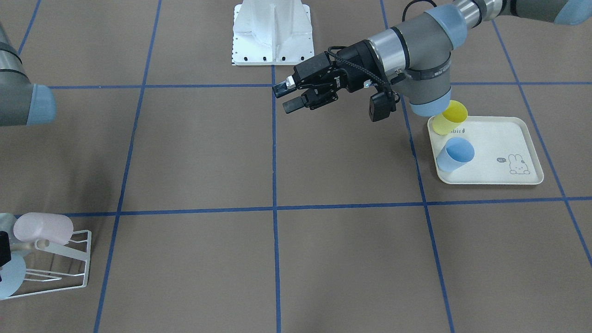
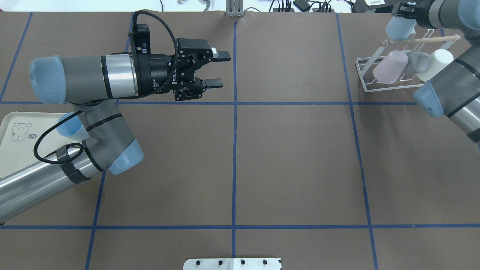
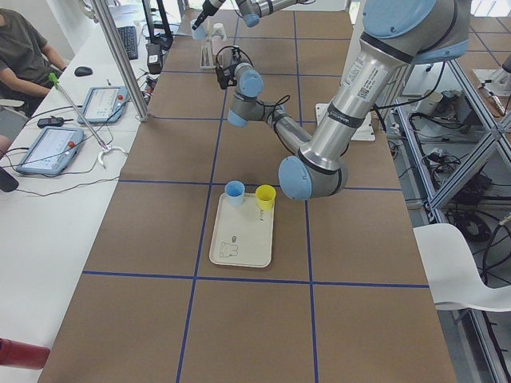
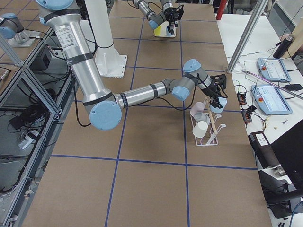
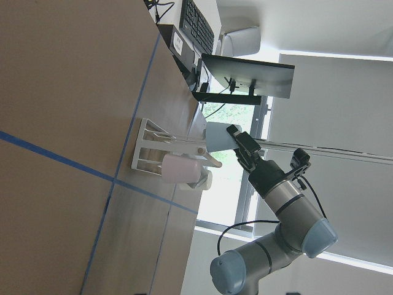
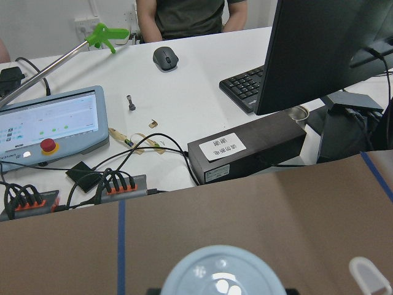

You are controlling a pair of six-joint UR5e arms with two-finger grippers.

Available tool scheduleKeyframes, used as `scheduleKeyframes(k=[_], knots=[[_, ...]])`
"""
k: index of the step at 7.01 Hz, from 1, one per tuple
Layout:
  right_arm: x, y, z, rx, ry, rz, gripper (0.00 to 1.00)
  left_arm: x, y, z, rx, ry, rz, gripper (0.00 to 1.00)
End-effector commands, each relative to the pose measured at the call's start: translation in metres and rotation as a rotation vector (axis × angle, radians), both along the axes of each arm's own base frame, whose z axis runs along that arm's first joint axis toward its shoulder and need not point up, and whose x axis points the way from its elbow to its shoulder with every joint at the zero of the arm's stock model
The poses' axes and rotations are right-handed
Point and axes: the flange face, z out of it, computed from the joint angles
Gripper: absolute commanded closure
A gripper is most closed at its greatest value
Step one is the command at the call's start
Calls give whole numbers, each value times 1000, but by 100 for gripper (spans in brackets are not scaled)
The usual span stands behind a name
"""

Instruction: Transfer IKEA cup to right arm and place on rack

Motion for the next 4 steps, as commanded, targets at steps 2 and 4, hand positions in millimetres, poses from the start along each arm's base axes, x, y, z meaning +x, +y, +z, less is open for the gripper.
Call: scheduleKeyframes(k=[2,4], knots=[[-6,-1,-4,2,-6,-1,100,-1,0,-1,1,1,-2,20],[-11,4,4,-6,1,-10,11,-2,-1,-1,2,3,-3,20]])
